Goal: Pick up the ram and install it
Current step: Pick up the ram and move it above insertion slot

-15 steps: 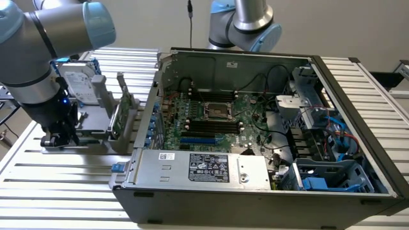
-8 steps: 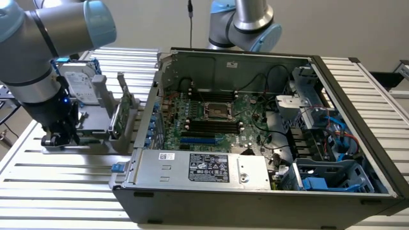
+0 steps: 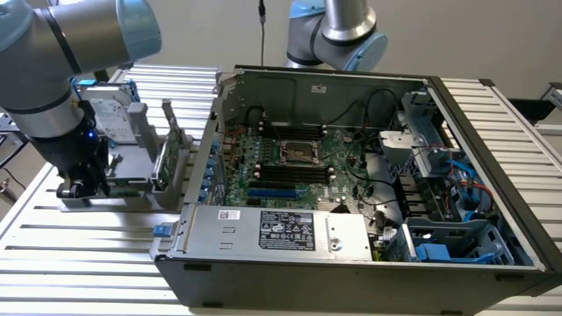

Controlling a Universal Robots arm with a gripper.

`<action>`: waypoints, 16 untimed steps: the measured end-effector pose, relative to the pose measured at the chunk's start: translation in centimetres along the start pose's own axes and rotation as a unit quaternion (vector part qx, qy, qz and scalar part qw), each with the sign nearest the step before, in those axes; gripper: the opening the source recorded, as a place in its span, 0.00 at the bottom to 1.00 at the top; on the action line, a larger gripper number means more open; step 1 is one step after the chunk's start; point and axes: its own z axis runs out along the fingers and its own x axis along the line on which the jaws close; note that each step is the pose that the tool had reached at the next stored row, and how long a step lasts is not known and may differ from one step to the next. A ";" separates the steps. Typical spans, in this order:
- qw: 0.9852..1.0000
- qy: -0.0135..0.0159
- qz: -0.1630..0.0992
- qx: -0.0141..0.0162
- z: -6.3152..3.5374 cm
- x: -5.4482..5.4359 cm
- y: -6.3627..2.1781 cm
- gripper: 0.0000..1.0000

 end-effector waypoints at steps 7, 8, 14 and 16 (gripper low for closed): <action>1.000 -0.001 0.000 0.000 -1.13 0.0 -0.29 0.14; 1.000 -0.001 0.000 0.000 -1.33 0.0 -0.34 0.14; 1.000 -0.002 0.000 -0.002 -3.02 -0.1 -0.65 0.14; 1.000 -0.003 0.000 -0.002 -3.75 -0.1 -0.79 0.14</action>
